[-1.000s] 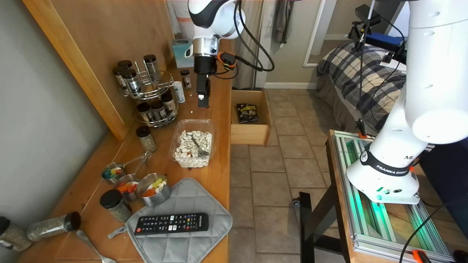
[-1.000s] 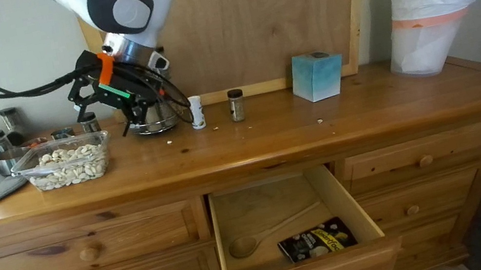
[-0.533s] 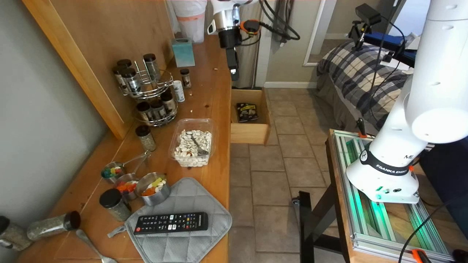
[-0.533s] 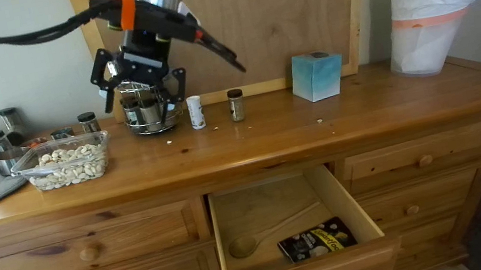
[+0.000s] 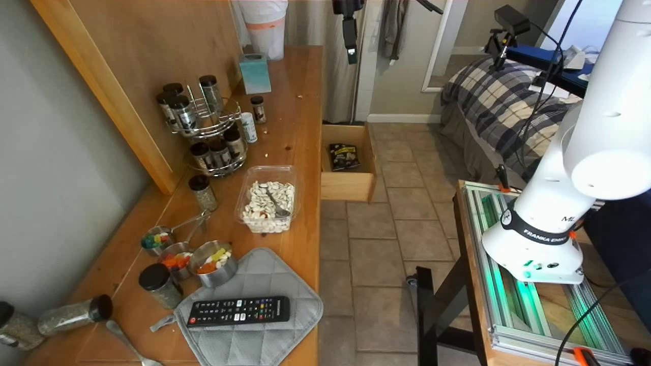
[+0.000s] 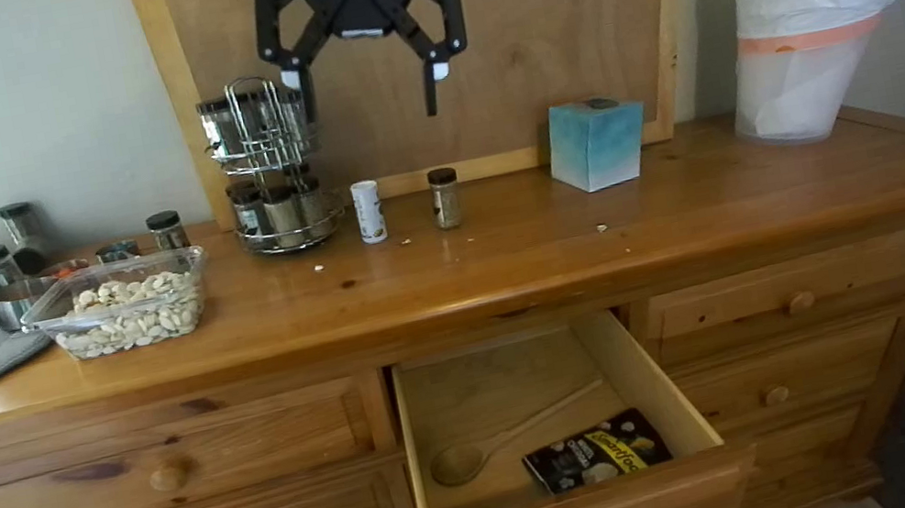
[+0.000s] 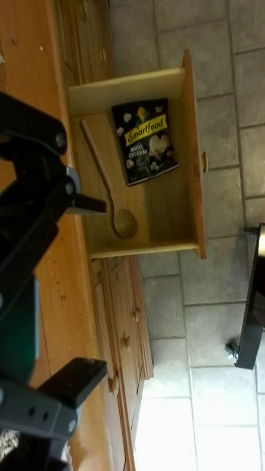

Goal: Pick up the clear lunch box from the open drawer and put it on the kitchen counter

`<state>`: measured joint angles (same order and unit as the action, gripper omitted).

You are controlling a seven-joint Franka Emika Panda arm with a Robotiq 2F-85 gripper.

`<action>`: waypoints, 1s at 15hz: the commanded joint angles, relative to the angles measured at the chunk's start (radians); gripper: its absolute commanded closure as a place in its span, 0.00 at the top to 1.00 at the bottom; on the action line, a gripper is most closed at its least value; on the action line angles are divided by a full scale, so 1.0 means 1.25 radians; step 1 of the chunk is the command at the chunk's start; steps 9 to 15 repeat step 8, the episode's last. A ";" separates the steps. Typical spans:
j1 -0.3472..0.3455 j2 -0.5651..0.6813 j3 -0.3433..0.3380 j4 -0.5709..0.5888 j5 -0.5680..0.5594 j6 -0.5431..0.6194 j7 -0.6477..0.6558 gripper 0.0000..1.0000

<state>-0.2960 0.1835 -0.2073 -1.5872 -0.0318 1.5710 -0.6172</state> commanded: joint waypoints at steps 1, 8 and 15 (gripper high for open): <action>-0.020 -0.030 -0.016 0.001 -0.038 0.064 -0.077 1.00; -0.029 -0.021 -0.026 0.011 -0.015 0.094 -0.110 1.00; -0.029 -0.021 -0.026 0.011 -0.015 0.094 -0.110 1.00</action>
